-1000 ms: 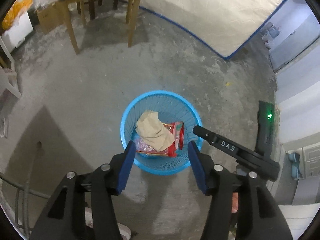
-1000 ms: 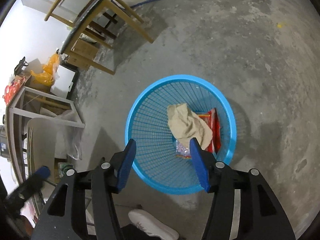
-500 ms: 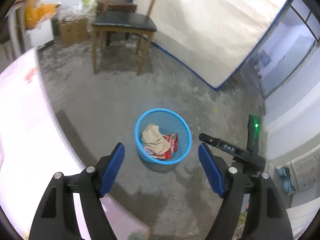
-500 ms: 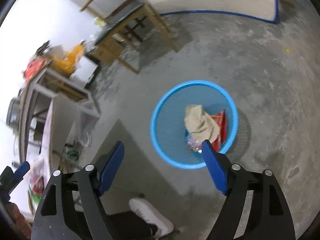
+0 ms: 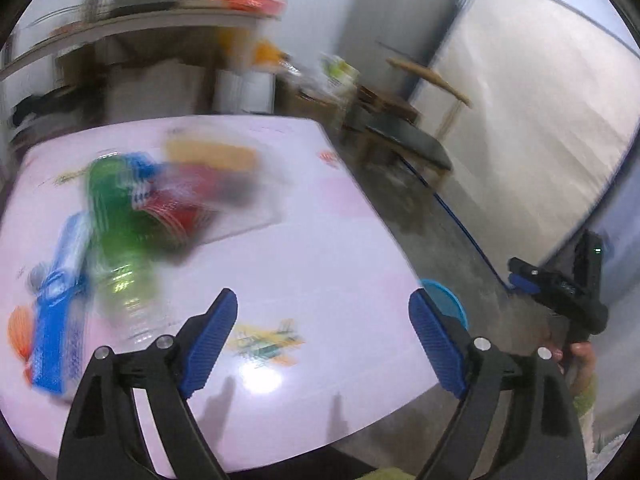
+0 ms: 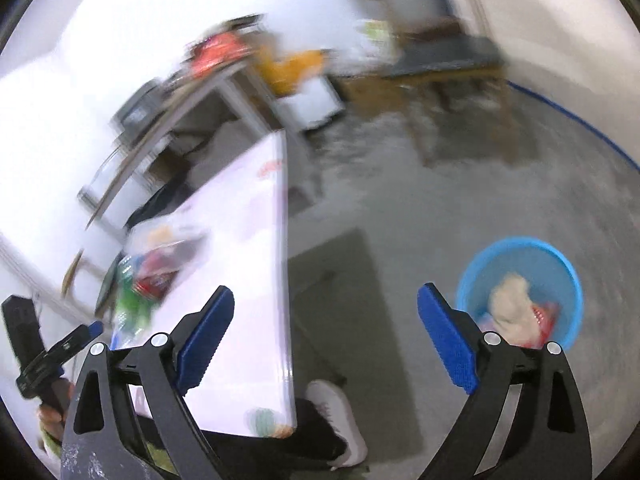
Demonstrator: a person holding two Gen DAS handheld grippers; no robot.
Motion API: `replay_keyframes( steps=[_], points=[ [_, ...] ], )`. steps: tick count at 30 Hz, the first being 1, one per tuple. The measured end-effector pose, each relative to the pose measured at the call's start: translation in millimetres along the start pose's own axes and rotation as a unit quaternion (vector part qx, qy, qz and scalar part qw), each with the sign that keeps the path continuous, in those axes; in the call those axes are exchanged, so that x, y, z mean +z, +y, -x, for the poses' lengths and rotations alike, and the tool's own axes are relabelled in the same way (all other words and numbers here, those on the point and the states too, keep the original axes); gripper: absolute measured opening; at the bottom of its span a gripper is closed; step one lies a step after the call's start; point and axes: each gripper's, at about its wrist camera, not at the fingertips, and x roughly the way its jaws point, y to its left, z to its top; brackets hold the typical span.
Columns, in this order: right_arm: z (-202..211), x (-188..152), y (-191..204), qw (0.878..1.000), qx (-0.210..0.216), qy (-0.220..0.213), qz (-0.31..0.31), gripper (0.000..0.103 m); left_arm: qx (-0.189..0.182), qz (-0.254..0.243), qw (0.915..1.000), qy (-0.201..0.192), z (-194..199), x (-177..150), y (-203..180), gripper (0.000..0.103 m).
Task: Collect trash
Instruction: 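Swing both tools back to the table toward the clear plastic container, then grasp the clear plastic container with the right gripper and lift it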
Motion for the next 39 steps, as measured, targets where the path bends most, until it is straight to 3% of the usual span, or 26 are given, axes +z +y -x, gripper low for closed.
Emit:
replay_keyframes(
  steps=[3,6,11,15,23,26,28,30,34,39],
  points=[
    [-13.4,6.8,48.2,0.997,0.035,0.002,0.068,0.095,0.026,0.019,0.9990,-0.029,22.9,-12.4,31.3,0.086],
    [-33.0,14.8,101.3,0.986,0.056,0.007,0.159,0.095,0.052,0.012,0.9974,-0.049,32.0,-17.5,46.6,0.087],
    [-79.0,22.5,175.3,0.947,0.081,0.022,0.311,0.095,0.065,0.021,0.9954,-0.067,32.6,-21.0,68.2,0.088],
    [-119.7,16.8,218.5,0.901,0.096,0.045,0.421,0.095,0.076,0.055,0.9939,-0.057,12.2,-8.8,94.3,0.088],
    [-187.6,24.7,263.1,0.828,0.072,0.077,0.551,0.095,0.095,0.086,0.9912,-0.033,-14.5,3.1,126.5,0.088],
    [-205.4,22.4,276.1,0.793,0.084,0.103,0.595,0.095,0.087,0.081,0.9926,-0.026,-17.1,2.5,129.7,0.088],
    [-219.3,18.5,286.1,0.763,0.083,0.118,0.631,0.095,0.081,0.078,0.9934,-0.022,-17.2,0.9,130.0,0.088],
    [-228.3,15.5,292.6,0.742,0.077,0.126,0.654,0.095,0.075,0.075,0.9942,-0.019,-16.1,0.9,129.3,0.088],
    [-246.3,14.7,299.3,0.721,0.077,0.146,0.673,0.095,0.065,0.066,0.9956,-0.012,-16.0,0.4,128.4,0.088],
    [-259.3,16.7,301.2,0.708,0.085,0.178,0.678,0.095,0.048,0.067,0.9966,0.001,-19.8,-1.7,129.3,0.088]
  ],
)
